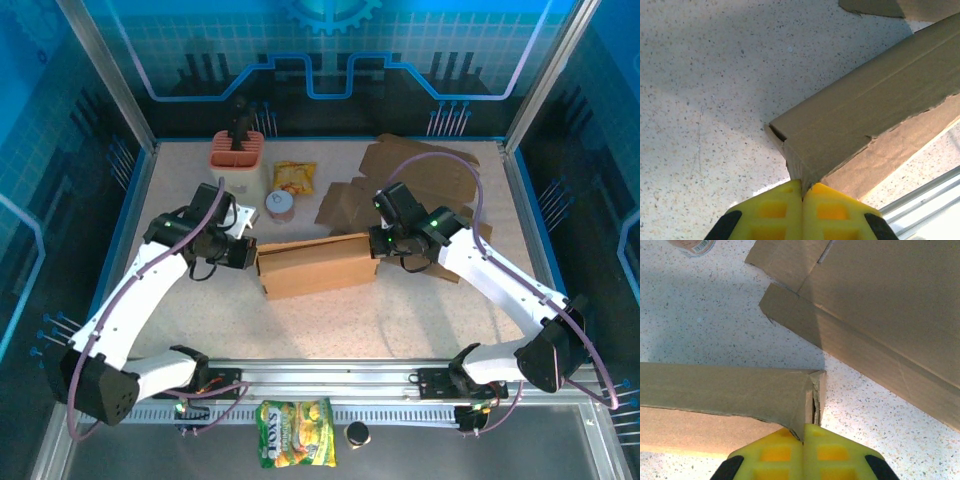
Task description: Fold the paper box
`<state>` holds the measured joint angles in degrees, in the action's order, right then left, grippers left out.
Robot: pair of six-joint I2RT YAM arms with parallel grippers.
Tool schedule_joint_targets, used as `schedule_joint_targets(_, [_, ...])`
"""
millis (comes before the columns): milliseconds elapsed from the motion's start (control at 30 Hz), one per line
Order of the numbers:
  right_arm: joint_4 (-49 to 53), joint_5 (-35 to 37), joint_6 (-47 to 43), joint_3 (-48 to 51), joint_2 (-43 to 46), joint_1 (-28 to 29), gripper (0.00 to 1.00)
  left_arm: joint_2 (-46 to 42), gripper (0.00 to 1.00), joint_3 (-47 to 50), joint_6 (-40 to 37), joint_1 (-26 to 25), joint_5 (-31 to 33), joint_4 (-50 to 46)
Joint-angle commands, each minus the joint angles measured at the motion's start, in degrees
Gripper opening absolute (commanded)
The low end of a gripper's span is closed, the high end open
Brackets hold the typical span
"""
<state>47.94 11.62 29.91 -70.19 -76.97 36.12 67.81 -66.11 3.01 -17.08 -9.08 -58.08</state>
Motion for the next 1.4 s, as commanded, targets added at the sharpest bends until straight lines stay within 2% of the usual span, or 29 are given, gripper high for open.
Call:
schedule_joint_targets(0, [1.5,0.7,1.2,0.2,-0.6,1.5,0.00,1.8,0.00,-3.0,7.0,0.0,-3.6,-4.6])
schedule_joint_targets(233, [0.7,1.0,1.7,1.0,-0.8,2.2,0.00,4.4,0.00,-7.3,14.6,0.0,-7.3,-9.9])
schedule_joint_targets(533, [0.5,0.9,1.5,1.2,-1.0,2.2,0.00,11.0,0.00,-14.7,16.2,0.1,-10.2,-17.0])
schedule_joint_targets(1067, [-0.1,0.4,1.6,1.2,-1.5,2.2,0.00,15.5,0.00,-18.1,22.0,0.2,-15.4,-17.9])
schedule_joint_targets(1367, [0.0,0.5,1.6,1.3,-1.4,2.2,0.00,18.9,0.00,-22.1,21.6,0.7,-17.4,-20.0])
